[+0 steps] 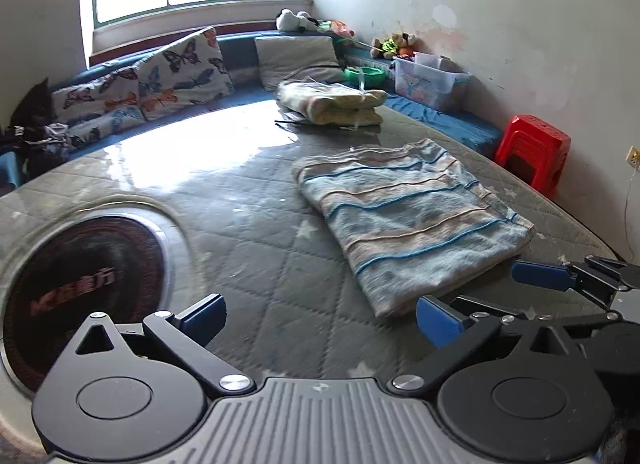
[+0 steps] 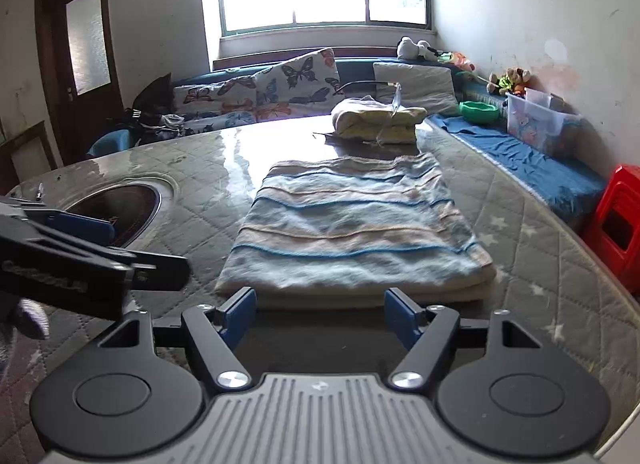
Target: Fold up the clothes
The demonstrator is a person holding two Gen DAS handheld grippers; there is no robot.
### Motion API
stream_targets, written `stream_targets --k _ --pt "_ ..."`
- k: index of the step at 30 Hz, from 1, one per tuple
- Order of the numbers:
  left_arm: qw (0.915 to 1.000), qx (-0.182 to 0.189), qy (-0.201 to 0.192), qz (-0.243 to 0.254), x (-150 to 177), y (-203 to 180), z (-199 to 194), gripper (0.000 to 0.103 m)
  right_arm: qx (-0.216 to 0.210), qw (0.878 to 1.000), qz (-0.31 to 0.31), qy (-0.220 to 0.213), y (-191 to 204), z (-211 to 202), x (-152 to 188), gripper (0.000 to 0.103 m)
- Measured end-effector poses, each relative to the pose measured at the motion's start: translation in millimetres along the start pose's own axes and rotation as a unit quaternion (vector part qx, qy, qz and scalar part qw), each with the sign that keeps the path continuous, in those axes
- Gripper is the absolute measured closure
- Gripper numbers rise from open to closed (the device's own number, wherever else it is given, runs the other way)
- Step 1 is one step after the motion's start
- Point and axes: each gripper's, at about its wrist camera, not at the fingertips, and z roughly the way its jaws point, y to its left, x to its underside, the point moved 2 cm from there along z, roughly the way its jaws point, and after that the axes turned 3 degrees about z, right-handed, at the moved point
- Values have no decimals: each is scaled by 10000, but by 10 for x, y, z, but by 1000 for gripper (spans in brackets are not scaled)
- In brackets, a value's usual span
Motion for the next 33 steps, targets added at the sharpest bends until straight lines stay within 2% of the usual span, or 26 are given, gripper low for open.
stream_targets --k 4,14,20,23,29,33 --pt "9998 -115 30 -138 107 111 -114 0 4 9999 40 109 34 11 52 22" --pt "9992 -254 60 -311 217 246 -188 0 146 9997 148 136 50 -42 96 19" --pt "9996 -186 56 -223 267 202 -164 0 266 9995 114 107 38 -88 111 15" --pt "9997 -156 110 -164 324 182 -145 0 338 9994 109 42 41 -128 107 5" --pt "9998 -81 114 -131 400 157 -150 0 435 9990 138 30 42 -150 121 0" --pt "9998 -73 127 -132 418 157 -172 0 415 9990 112 75 70 -137 160 0"
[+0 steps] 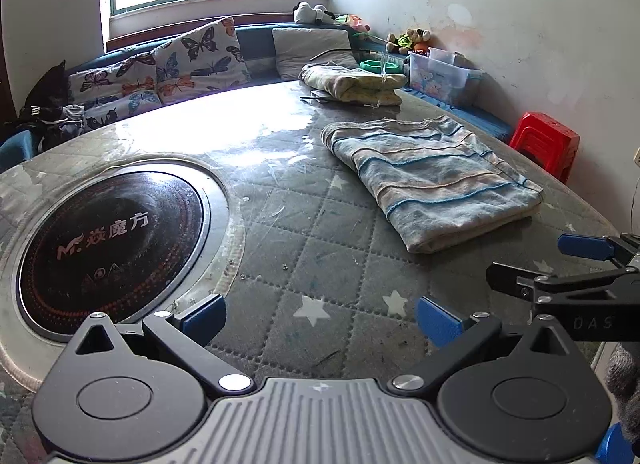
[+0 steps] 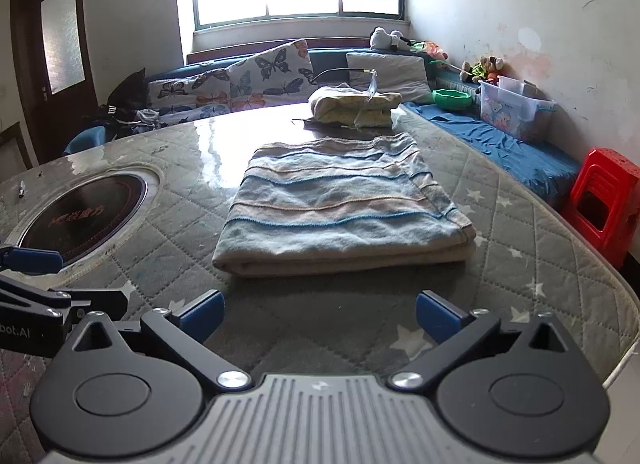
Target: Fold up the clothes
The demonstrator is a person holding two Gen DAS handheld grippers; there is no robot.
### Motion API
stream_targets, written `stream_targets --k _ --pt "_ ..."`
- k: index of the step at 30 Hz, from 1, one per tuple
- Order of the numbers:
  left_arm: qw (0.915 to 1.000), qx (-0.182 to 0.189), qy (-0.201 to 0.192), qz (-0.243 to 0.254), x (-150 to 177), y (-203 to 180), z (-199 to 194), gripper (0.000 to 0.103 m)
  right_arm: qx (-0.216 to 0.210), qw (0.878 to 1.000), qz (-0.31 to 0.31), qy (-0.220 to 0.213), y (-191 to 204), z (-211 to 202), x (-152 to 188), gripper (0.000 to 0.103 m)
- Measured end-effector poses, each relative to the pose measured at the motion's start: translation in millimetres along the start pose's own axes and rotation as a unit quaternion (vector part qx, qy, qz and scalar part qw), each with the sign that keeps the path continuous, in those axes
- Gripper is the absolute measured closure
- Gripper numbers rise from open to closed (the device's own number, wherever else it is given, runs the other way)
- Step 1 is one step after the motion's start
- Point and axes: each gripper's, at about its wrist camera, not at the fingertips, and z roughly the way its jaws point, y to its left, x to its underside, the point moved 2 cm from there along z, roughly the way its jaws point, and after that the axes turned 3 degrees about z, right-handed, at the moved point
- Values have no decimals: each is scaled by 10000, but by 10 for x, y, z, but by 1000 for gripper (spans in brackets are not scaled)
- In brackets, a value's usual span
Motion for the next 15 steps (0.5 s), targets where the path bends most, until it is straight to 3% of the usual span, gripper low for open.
stream_targets --k 15 --pt "9999 -115 90 77 101 -41 -47 0 32 10000 -51 -36 72 -70 43 0"
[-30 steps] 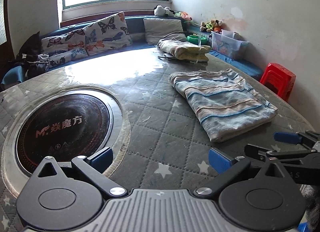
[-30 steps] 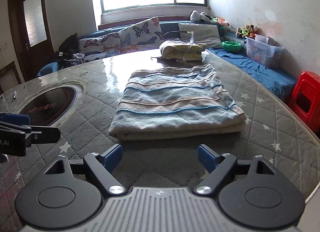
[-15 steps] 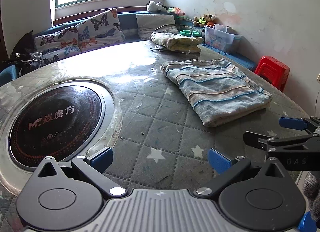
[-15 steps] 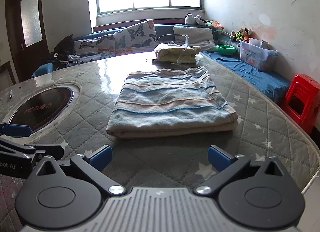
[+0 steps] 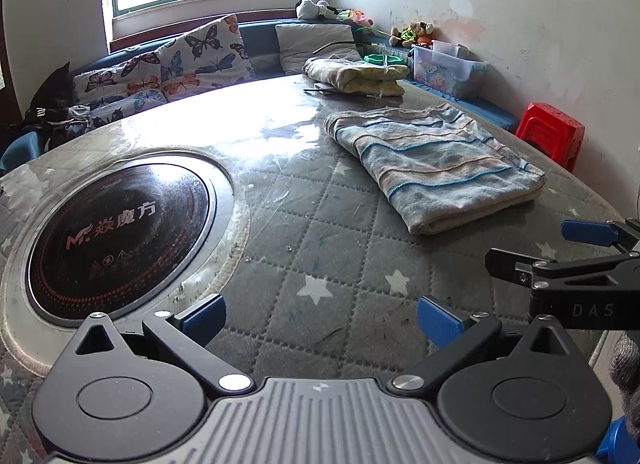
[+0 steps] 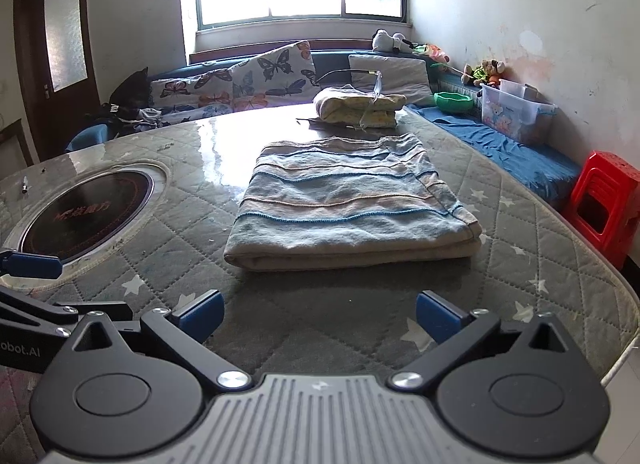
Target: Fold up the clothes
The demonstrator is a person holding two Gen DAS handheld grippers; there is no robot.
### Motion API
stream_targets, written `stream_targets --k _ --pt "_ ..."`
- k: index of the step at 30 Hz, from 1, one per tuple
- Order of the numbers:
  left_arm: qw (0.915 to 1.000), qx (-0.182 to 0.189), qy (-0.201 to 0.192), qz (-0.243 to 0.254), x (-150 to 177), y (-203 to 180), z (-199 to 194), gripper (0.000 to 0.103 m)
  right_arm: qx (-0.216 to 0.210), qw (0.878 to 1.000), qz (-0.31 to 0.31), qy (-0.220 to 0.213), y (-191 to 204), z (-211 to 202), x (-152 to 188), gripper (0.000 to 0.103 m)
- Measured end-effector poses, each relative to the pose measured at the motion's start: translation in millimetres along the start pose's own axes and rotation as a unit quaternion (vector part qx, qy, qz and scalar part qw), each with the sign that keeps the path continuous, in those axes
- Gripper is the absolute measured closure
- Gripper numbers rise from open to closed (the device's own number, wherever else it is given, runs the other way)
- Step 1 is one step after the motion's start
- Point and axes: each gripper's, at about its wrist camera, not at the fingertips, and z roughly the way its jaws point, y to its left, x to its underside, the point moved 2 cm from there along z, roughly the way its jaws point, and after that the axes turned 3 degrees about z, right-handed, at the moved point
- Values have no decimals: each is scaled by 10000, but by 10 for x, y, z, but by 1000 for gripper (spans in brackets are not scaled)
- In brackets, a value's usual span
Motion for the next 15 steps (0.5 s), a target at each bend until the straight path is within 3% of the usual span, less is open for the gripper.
stream_targets --k 15 --pt "10000 -8 75 -6 74 -40 -6 0 -6 10000 -32 28 29 -7 53 0"
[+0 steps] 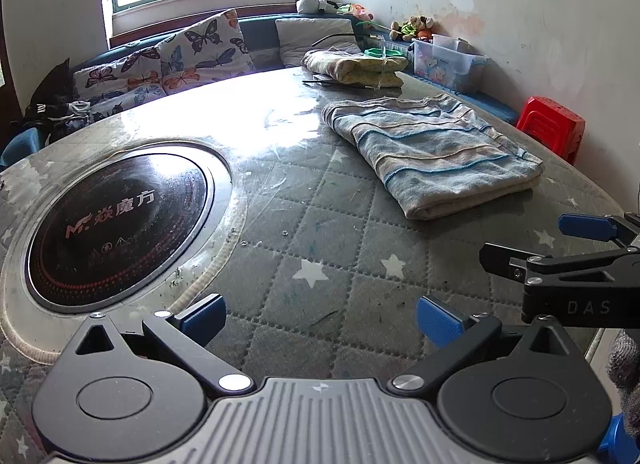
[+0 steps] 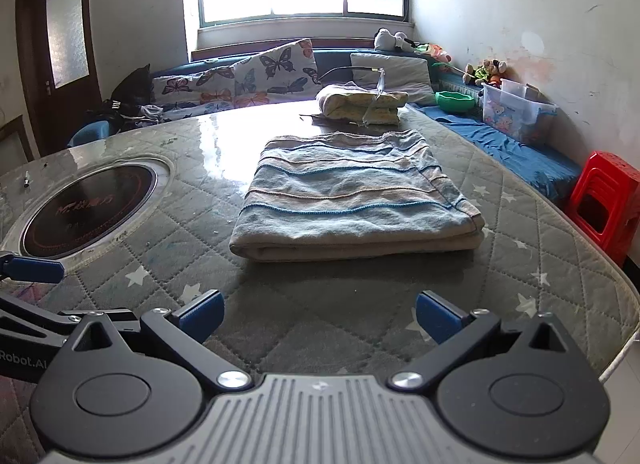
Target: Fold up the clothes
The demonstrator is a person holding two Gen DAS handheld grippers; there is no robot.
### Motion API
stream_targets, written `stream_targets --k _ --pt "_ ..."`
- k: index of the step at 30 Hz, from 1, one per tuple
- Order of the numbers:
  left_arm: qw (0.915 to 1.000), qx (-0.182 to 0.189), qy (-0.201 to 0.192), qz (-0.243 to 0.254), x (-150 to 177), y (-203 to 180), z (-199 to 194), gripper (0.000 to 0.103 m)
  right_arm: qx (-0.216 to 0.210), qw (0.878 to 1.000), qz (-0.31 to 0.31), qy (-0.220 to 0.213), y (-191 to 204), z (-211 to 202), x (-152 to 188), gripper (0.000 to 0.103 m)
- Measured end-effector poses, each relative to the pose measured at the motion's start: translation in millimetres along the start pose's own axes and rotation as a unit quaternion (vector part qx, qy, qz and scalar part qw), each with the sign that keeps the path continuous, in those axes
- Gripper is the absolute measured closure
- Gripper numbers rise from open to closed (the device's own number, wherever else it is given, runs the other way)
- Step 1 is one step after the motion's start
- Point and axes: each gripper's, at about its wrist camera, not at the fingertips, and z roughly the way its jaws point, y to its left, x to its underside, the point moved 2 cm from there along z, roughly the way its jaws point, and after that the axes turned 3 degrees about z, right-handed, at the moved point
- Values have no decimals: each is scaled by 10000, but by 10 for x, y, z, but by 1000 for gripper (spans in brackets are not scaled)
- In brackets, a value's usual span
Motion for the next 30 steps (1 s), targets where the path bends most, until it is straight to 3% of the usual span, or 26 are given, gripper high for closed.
stream_targets --k 30 --pt "9999 97 96 3 47 -76 47 0 47 10000 15 -15 -19 -3 1 0"
